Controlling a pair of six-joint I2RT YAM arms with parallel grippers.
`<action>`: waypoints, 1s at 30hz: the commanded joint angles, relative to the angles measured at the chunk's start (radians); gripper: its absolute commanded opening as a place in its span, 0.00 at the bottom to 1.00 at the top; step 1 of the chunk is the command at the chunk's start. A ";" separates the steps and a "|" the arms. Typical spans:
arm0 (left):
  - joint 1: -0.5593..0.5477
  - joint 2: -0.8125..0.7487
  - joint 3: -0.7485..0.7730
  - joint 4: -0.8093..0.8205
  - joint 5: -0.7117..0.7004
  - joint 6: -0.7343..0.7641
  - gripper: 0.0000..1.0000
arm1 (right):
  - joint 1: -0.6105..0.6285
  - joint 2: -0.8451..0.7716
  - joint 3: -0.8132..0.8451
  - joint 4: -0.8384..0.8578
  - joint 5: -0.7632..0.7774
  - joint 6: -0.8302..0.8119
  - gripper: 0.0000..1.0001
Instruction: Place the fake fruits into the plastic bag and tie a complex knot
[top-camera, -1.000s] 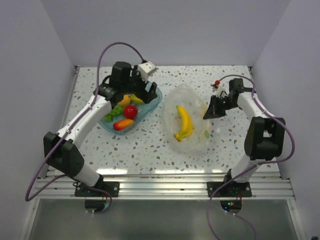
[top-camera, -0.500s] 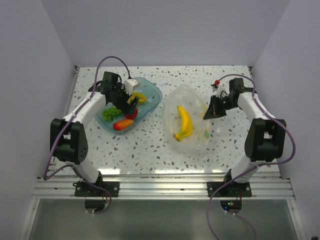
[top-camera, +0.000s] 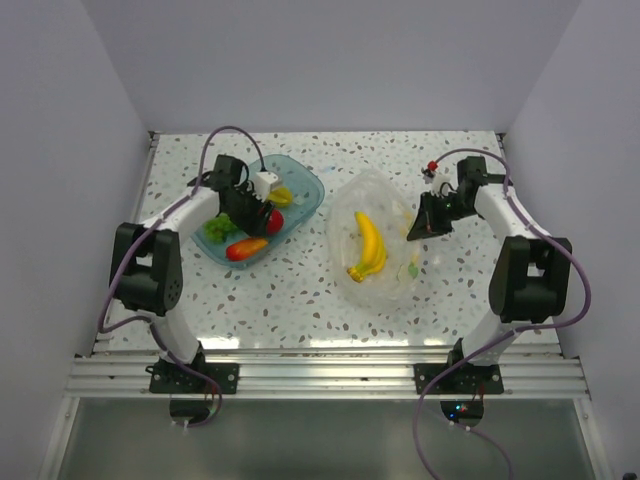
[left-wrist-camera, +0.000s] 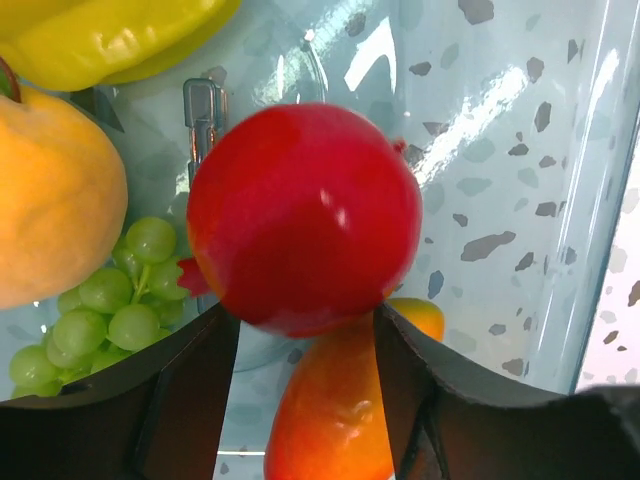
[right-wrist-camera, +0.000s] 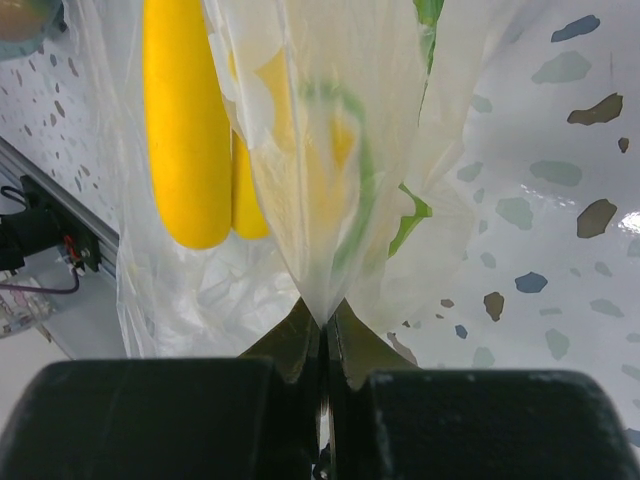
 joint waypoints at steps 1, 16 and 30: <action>0.002 -0.037 0.040 0.048 0.031 -0.020 0.56 | 0.009 0.005 0.045 -0.027 0.010 -0.026 0.02; -0.018 -0.048 0.128 0.035 0.072 -0.086 1.00 | 0.020 0.005 0.053 -0.024 0.020 -0.026 0.00; -0.084 0.053 0.080 0.088 -0.009 -0.116 0.97 | 0.032 0.008 0.077 -0.041 0.010 -0.035 0.00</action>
